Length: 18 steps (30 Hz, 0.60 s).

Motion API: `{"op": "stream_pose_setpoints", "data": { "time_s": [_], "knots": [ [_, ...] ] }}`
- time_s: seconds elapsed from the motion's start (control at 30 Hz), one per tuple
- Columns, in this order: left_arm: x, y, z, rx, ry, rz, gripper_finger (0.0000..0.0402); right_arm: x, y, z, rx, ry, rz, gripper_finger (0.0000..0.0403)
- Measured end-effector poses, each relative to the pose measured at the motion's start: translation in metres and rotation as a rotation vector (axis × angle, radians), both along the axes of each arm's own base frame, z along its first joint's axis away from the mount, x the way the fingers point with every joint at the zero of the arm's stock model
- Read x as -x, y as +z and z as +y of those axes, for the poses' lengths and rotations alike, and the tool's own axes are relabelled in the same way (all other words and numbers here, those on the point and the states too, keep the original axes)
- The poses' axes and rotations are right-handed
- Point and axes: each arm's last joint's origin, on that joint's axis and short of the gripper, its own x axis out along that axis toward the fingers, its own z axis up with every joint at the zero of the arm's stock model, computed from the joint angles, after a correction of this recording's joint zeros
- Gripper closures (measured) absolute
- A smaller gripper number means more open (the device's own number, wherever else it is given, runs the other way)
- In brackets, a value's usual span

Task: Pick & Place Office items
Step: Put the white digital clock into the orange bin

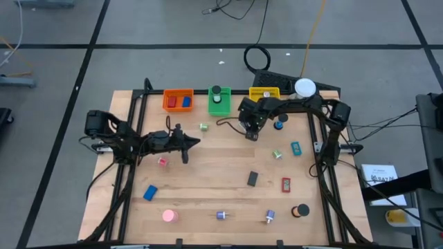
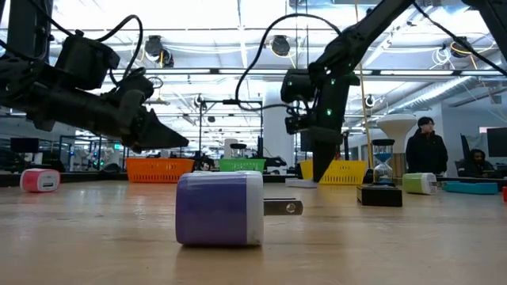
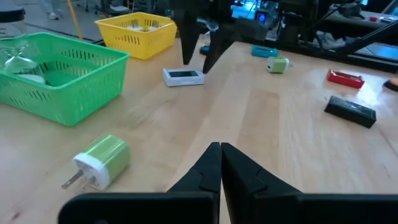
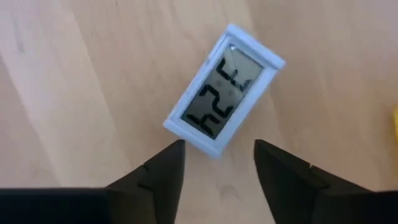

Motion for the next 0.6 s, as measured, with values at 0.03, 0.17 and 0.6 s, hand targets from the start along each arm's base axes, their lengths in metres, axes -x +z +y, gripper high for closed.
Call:
{"op": "stream_pose_setpoints", "data": {
  "time_s": [0.03,0.17,0.6],
  "knots": [
    [0.0,0.0,0.0,0.0,-0.002,0.002,0.0398,0.0,0.004,0.001,-0.006,-0.031,-0.014,0.02],
    [0.0,-0.002,-0.003,0.007,-0.013,0.019,0.0391,-0.002,0.009,0.007,-0.031,-0.139,-0.049,0.016],
    [0.0,-0.001,-0.007,-0.002,0.006,0.015,0.0394,-0.014,-0.008,0.007,0.018,-0.323,-0.065,0.0143]
  ]
}}
